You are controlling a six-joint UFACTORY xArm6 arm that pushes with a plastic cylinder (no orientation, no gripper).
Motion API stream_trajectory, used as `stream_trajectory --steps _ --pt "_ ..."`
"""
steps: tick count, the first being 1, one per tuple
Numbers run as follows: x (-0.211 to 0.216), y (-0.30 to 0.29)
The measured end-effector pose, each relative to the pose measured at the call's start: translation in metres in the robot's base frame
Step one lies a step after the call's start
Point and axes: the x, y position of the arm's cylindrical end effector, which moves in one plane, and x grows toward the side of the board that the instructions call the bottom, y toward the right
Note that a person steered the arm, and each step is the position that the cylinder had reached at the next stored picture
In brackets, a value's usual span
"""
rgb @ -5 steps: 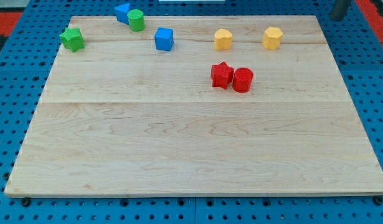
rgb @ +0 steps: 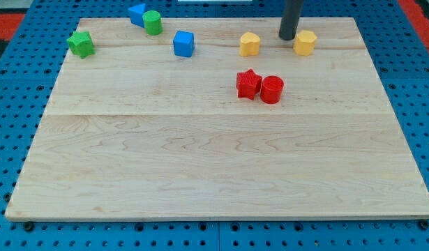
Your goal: Nudge the hexagon a little bit right
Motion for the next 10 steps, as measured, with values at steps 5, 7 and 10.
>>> stream_trajectory --steps 5,7,10 --pt "-0.034 -0.016" --pt "-0.051 -0.112" --pt "-0.073 -0.126"
